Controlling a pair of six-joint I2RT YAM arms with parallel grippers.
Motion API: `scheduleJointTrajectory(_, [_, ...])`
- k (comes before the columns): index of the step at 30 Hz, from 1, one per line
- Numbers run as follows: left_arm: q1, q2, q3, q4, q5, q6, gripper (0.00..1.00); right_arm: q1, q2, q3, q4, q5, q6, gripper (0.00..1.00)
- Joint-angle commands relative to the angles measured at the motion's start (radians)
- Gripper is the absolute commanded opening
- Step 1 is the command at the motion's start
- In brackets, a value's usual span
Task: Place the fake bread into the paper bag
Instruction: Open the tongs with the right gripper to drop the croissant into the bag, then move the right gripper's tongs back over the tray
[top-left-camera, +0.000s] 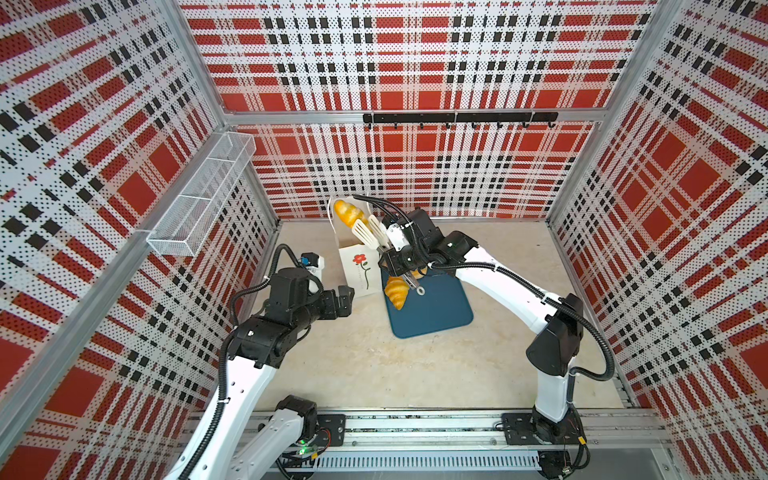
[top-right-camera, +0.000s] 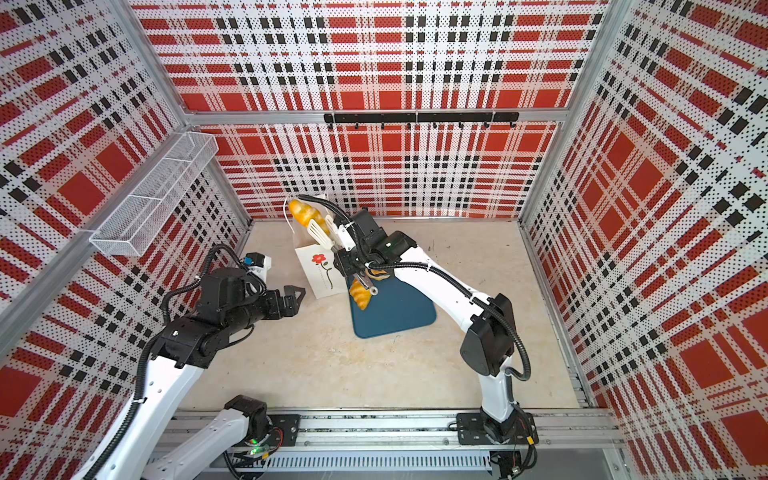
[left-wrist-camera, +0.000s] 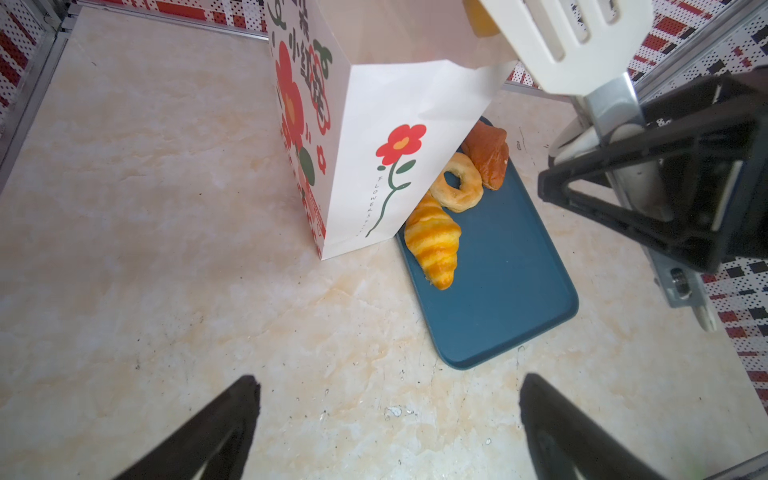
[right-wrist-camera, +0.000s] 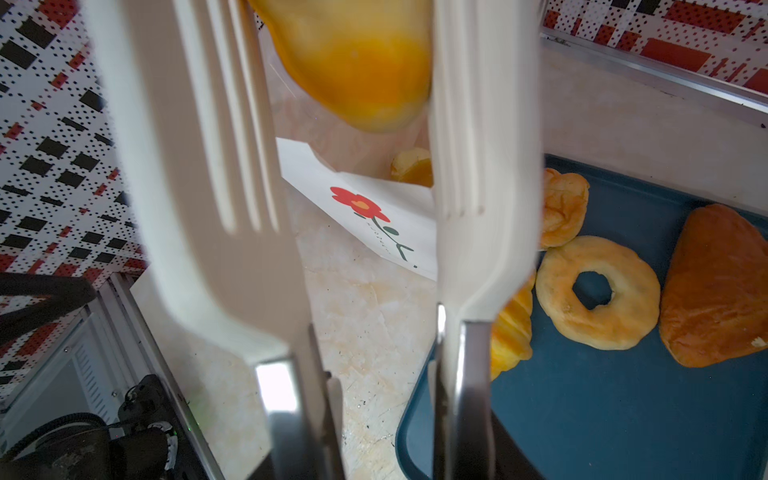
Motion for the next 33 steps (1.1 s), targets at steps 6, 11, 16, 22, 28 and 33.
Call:
scheduleJointTrajectory(6, [0.015,-0.02,-0.015,0.007,0.01,0.004,0.99,0.003,0.002,0.056,0.02,0.029,-0.017,0.53])
scheduleJointTrajectory(11, [0.015,-0.023,-0.017,0.007,0.011,0.004,0.99,0.002,-0.01,0.059,0.012,0.037,-0.025,0.54])
scheduleJointTrajectory(16, [0.015,-0.036,-0.03,0.008,0.004,0.003,0.99,0.0,-0.052,0.022,0.003,0.072,-0.044,0.55])
scheduleJointTrajectory(22, [0.014,-0.05,-0.058,0.017,0.007,-0.037,0.99,-0.018,-0.138,-0.091,0.008,0.1,-0.052,0.55])
scheduleJointTrajectory(28, [0.011,-0.071,-0.078,0.034,-0.023,-0.054,0.99,-0.047,-0.236,-0.231,0.036,0.111,-0.049,0.56])
scheduleJointTrajectory(33, [-0.006,-0.08,-0.09,0.049,-0.05,-0.071,0.99,-0.055,-0.291,-0.321,0.038,0.142,-0.04,0.57])
